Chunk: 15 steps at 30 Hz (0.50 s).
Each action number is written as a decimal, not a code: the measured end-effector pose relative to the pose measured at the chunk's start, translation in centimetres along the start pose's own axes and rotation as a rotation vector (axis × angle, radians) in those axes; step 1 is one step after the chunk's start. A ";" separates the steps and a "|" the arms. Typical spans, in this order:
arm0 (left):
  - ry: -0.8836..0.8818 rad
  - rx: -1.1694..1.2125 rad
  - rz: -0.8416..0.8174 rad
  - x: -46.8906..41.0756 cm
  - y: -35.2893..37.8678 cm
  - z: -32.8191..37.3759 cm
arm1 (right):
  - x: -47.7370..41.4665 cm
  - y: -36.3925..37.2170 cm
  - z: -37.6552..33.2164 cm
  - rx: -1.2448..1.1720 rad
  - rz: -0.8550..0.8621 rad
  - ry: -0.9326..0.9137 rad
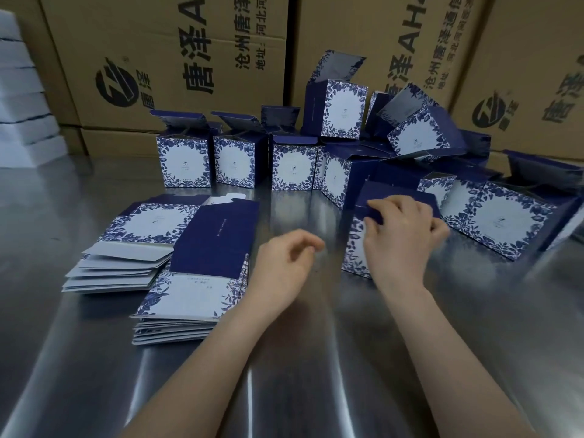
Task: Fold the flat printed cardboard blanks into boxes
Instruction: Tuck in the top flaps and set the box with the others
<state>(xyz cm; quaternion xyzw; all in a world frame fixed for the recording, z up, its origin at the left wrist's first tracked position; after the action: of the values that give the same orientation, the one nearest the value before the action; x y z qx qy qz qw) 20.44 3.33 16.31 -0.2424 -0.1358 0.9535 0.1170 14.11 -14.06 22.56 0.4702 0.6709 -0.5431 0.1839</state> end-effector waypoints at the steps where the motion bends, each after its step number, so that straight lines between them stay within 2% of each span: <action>1: 0.008 -0.034 -0.048 0.1 0.6 0.0 | -0.3 -0.1 1.0 0.038 -0.007 0.035; 6: 0.036 -0.183 -0.231 0.7 2.7 -0.5 | -1.4 -1.2 5.0 0.126 0.032 0.157; 10: 0.020 -0.244 -0.287 0.9 3.2 -1.1 | -2.6 -1.8 8.0 0.200 0.054 0.237; 15: 0.022 -0.328 -0.360 1.3 3.8 -1.2 | -4.4 -1.6 10.9 0.273 0.052 0.250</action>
<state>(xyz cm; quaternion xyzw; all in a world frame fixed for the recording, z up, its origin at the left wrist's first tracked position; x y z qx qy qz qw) 19.36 0.42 13.56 -0.2403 -0.3283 0.8798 0.2459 12.09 -25.71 23.00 0.5718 0.5963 -0.5615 0.0477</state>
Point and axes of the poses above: each hand's wrist, its own x-axis away from the middle knuckle, its own y-axis out of the palm, z = x × y, the point moved 10 cm from there along -x, towards the middle knuckle, and after that the axes turned 2 degrees about y, right-handed, at the moved point
